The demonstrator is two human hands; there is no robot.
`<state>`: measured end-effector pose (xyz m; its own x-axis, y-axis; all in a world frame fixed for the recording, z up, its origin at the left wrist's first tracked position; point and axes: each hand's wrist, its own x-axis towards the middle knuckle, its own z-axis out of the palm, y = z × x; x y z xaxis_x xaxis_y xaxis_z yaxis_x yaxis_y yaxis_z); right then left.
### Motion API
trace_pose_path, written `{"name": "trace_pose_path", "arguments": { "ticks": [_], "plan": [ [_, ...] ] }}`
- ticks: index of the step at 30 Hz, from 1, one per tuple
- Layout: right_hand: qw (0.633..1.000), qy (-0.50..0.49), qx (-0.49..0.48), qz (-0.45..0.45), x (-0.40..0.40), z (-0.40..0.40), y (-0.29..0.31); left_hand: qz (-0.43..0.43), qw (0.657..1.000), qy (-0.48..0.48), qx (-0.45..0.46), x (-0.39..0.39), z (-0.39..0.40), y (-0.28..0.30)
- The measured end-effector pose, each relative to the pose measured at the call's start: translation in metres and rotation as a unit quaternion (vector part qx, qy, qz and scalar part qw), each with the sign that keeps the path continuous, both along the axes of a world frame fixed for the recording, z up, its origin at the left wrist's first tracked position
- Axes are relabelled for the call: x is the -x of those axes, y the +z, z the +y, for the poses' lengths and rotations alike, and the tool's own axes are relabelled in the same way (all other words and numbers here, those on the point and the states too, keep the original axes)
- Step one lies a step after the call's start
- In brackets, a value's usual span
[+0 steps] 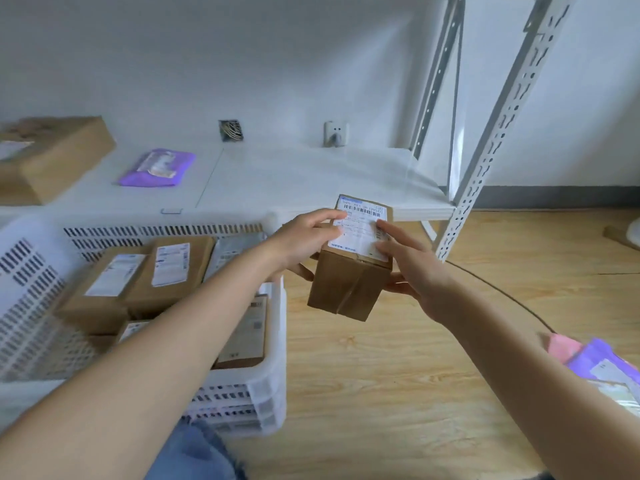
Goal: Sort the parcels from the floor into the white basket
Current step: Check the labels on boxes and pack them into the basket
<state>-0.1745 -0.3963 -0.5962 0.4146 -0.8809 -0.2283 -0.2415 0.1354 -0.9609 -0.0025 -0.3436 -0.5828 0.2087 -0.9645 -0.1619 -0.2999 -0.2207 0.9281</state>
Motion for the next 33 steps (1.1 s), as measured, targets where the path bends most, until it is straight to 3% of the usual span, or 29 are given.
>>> {"name": "trace_pose_path", "arguments": {
  "ticks": [17, 33],
  "plan": [
    [0.977, 0.196, -0.079, -0.031, -0.248, 0.088, -0.033, -0.061, 0.987, 0.145, -0.043, -0.24, 0.134, -0.026],
    [0.923, 0.335, -0.187, -0.028, -0.381, 0.128, -0.11, -0.114, 0.962, 0.196, -0.155, -0.372, 0.197, -0.088]
  ]
}}
